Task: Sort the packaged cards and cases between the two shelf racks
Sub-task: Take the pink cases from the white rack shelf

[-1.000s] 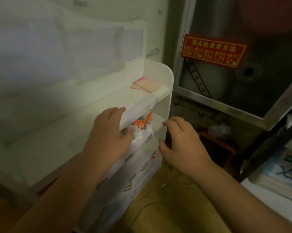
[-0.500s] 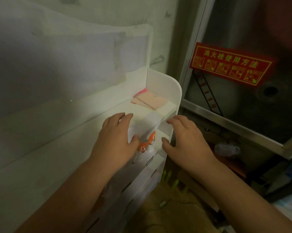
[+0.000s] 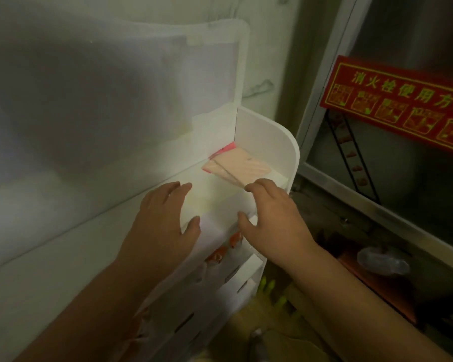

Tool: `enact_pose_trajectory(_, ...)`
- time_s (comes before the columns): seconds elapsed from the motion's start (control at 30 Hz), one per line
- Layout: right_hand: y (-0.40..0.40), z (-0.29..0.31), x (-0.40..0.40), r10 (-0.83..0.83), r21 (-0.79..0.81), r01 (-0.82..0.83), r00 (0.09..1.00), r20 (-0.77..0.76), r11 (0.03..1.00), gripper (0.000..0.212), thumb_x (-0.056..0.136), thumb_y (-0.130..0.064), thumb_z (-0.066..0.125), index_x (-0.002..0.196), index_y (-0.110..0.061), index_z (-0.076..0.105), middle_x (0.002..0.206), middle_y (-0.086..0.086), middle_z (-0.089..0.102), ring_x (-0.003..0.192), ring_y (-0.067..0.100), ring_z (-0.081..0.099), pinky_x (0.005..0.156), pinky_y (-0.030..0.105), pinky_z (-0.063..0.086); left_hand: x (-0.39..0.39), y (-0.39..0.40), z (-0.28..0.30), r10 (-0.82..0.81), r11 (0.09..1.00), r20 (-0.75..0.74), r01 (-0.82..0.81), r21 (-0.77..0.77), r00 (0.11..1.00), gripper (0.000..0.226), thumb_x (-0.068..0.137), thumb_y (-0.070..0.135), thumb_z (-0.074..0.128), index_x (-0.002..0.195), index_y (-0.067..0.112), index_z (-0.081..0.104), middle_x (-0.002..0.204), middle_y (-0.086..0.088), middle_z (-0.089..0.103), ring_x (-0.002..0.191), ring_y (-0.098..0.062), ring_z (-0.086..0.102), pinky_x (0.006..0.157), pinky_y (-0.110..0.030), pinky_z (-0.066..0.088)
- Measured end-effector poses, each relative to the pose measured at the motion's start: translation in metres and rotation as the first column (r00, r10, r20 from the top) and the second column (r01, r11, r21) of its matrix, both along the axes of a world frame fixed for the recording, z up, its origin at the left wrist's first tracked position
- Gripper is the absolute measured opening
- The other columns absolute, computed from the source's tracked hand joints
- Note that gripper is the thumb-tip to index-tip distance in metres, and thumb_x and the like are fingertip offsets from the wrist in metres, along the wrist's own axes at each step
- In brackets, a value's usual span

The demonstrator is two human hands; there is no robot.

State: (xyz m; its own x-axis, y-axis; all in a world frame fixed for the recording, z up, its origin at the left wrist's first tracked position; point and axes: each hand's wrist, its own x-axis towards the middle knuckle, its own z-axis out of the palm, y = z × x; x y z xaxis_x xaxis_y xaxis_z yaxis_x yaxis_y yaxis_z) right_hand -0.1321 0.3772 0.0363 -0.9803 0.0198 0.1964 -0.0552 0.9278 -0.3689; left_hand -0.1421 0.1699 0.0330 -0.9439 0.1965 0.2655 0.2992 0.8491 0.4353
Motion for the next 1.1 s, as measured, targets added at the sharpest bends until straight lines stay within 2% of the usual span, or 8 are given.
enact_pose_trajectory(0.17,0.029,-0.005,-0.064,0.058,-0.046,-0.057,0.998,0.003,0.997,0.051,0.093,-0.054,0.052,0.138,-0.030,0.045,0.141,-0.009,0.047,0.125,0.015,0.047,0.110,0.037,0.039,-0.033,0.031,0.005,0.074,0.996,0.009,-0.073,-0.043,0.997,0.063,0.089,0.040,0.061,0.146,0.026,0.037,0.149,0.003,0.038,0.137,-0.018,0.032,0.111,-0.037,0.030)
enact_pose_trajectory(0.27,0.050,-0.015,-0.101,0.071,-0.040,-0.070,0.997,0.026,0.997,0.055,0.092,-0.059,0.048,0.138,-0.028,0.046,0.142,-0.007,0.047,0.124,0.017,0.048,0.109,0.039,0.041,-0.055,0.051,0.005,0.090,0.994,0.012,-0.089,-0.065,0.996,0.064,0.090,0.040,0.059,0.147,0.028,0.034,0.150,0.005,0.036,0.137,-0.016,0.029,0.110,-0.035,0.029)
enact_pose_trajectory(0.43,0.079,-0.034,-0.155,0.110,-0.079,-0.100,0.984,0.139,0.992,0.066,0.090,-0.059,0.052,0.144,-0.024,0.038,0.146,0.001,0.041,0.128,0.023,0.044,0.109,0.039,0.037,-0.083,0.084,0.000,0.155,0.985,0.019,-0.153,-0.084,0.988,0.063,0.090,0.037,0.060,0.146,0.027,0.035,0.148,0.006,0.037,0.136,-0.014,0.029,0.109,-0.030,0.026)
enact_pose_trajectory(0.6,0.086,-0.058,-0.190,0.095,-0.020,-0.093,0.975,0.199,0.995,0.089,0.082,-0.070,0.054,0.145,-0.013,0.028,0.142,0.013,0.041,0.127,0.030,0.042,0.107,0.042,0.038,-0.097,0.098,-0.004,0.224,0.968,0.019,-0.220,-0.120,0.974,0.062,0.089,0.036,0.061,0.145,0.024,0.039,0.147,0.003,0.041,0.135,-0.015,0.031,0.109,-0.029,0.024)
enact_pose_trajectory(0.7,0.081,-0.068,-0.200,0.102,0.020,-0.110,0.962,0.252,0.994,0.105,0.079,-0.080,0.046,0.151,-0.009,0.017,0.148,0.019,0.036,0.132,0.035,0.040,0.110,0.046,0.035,-0.102,0.104,-0.003,0.249,0.963,0.020,-0.245,-0.112,0.968,0.062,0.088,0.035,0.061,0.145,0.022,0.040,0.147,0.002,0.041,0.136,-0.016,0.031,0.112,-0.035,0.028)
enact_pose_trajectory(0.8,0.078,-0.073,-0.208,0.109,0.088,-0.137,0.959,0.263,0.987,0.115,0.074,-0.086,0.041,0.153,-0.008,0.009,0.149,0.021,0.035,0.132,0.036,0.040,0.111,0.047,0.033,-0.107,0.107,-0.003,0.272,0.957,0.021,-0.267,-0.115,0.962,0.063,0.088,0.034,0.062,0.145,0.023,0.039,0.147,0.002,0.041,0.136,-0.016,0.031,0.112,-0.036,0.028)
enact_pose_trajectory(0.97,0.083,-0.072,-0.217,0.125,0.065,-0.151,0.944,0.306,0.986,0.133,0.058,-0.089,0.052,0.154,-0.013,0.000,0.148,0.019,0.034,0.132,0.037,0.036,0.110,0.048,0.030,-0.118,0.109,-0.009,0.301,0.948,0.020,-0.297,-0.112,0.954,0.063,0.088,0.035,0.061,0.146,0.024,0.038,0.147,0.004,0.040,0.136,-0.015,0.030,0.110,-0.030,0.023)
enact_pose_trajectory(1.1,0.089,-0.066,-0.214,0.151,-0.003,-0.156,0.951,0.269,0.988,0.139,0.053,-0.081,0.068,0.154,-0.019,-0.005,0.149,0.013,0.030,0.134,0.032,0.034,0.109,0.043,0.032,-0.123,0.111,-0.014,0.301,0.948,0.017,-0.297,-0.117,0.954,0.063,0.087,0.034,0.063,0.145,0.022,0.041,0.145,0.002,0.042,0.135,-0.016,0.031,0.109,-0.029,0.022)
